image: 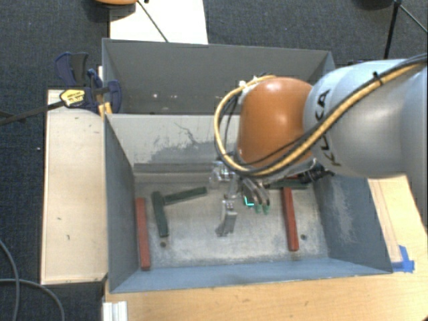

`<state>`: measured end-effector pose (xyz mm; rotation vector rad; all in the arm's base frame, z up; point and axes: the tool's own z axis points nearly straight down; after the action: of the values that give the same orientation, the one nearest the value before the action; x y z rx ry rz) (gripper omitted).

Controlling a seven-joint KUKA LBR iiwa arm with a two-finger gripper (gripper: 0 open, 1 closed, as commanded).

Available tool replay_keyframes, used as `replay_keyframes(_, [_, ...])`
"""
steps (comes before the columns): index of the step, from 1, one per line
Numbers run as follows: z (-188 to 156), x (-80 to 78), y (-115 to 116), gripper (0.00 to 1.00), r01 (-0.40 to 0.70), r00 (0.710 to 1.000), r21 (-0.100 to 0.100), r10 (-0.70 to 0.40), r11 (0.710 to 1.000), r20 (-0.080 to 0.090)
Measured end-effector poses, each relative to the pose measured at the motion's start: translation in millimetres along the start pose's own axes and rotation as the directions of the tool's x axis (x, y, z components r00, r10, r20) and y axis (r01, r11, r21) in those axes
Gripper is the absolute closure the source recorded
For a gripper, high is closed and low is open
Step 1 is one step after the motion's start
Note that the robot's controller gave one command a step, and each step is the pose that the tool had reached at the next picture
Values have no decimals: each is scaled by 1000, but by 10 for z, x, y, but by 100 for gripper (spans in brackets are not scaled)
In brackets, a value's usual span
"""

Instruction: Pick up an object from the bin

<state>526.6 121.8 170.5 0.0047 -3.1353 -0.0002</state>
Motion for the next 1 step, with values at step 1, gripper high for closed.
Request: replay_keyframes(1, [-44,-19,-6,0,-4,1000,-1,4,1000,8])
